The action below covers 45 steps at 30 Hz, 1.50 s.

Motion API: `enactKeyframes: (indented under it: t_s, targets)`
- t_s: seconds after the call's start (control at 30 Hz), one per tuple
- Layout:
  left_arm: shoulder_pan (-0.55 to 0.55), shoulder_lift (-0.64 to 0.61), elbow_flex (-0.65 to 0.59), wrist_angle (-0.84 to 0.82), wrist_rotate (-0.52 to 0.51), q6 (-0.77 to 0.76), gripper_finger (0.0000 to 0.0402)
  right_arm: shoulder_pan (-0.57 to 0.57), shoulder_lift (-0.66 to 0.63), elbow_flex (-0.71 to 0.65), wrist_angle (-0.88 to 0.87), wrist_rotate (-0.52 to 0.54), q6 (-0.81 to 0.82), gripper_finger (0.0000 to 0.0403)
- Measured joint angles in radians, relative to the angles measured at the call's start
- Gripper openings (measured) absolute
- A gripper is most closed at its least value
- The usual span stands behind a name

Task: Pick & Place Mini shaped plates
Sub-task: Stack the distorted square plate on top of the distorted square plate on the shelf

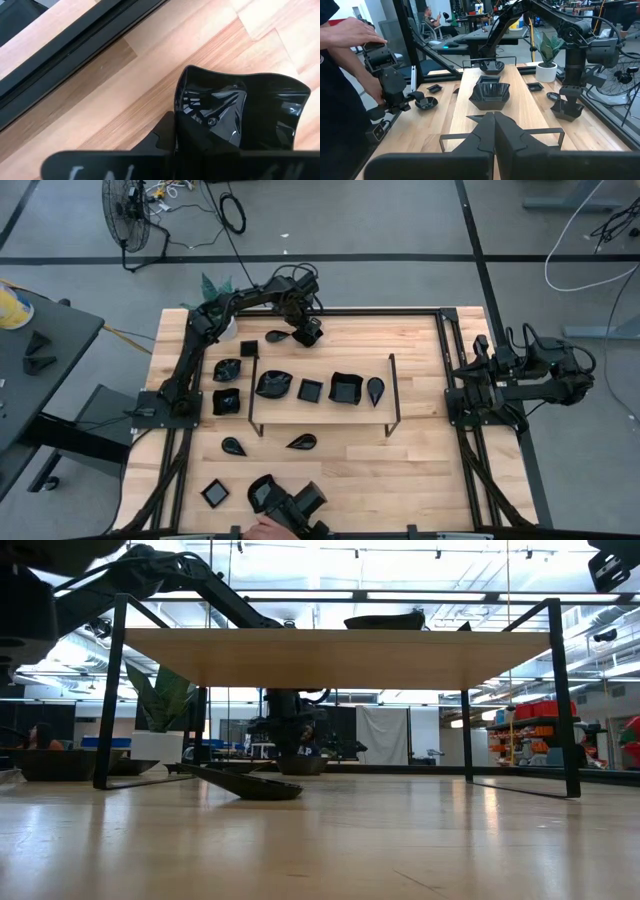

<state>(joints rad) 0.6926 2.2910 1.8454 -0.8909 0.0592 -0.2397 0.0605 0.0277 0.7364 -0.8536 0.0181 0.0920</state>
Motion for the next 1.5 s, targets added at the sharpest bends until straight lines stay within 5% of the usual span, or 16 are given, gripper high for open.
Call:
enactKeyframes:
  t_s: [0.5, 1.0, 1.5]
  targets:
    - [0.000, 0.000, 0.113, -0.051, -0.004, 0.029, 0.0003, 0.000, 0.000, 0.000, 0.000, 0.000, 0.000, 0.0005]
    - [-0.008, 0.000, 0.513, -0.259, -0.001, 0.130, 0.0003, 0.000, 0.000, 0.000, 0.000, 0.000, 0.000, 0.0005]
    - [-0.078, -0.112, 0.506, -0.285, 0.195, 0.179, 0.0001, 0.000, 0.000, 0.000, 0.000, 0.000, 0.000, 0.0005]
